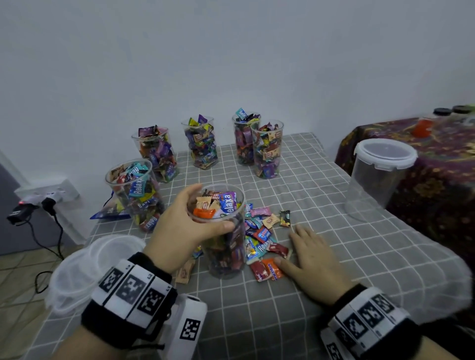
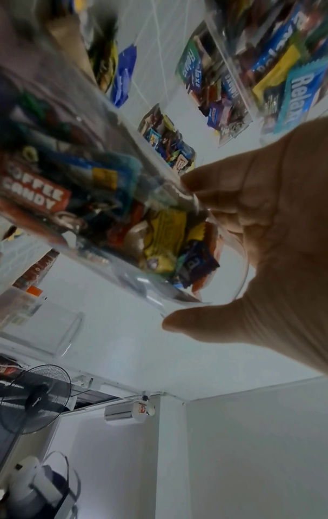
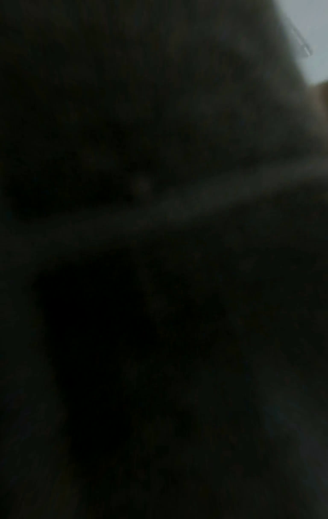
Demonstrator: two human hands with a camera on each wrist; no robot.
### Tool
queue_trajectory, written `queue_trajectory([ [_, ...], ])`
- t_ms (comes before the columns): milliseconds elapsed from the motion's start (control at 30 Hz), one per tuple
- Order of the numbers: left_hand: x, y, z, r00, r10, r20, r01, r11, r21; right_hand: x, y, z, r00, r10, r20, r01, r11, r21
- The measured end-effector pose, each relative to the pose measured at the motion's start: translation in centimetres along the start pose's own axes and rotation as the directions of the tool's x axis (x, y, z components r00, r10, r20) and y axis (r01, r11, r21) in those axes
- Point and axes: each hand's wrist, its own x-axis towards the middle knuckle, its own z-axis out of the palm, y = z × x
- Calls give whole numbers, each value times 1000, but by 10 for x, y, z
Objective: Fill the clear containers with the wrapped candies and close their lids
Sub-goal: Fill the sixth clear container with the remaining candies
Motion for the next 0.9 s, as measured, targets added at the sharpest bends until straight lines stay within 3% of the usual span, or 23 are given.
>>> queue_trajectory([
  [267, 44, 30, -16, 977, 109, -182, -122, 991, -59, 0, -2, 5, 1000, -8, -16, 7, 998, -57],
  [367, 71, 30, -16, 943, 154, -294, -154, 988, 23, -1, -2, 4, 1000, -13, -11, 13, 999, -37],
  [533, 119, 10, -16, 902, 132, -411, -58, 981, 187, -2, -4, 3, 1000, -20, -9, 20, 1000, -3],
  [900, 166, -33, -6, 853, -65, -518, 196, 959, 203, 0, -3, 2, 1000, -31, -3, 31, 999, -7],
])
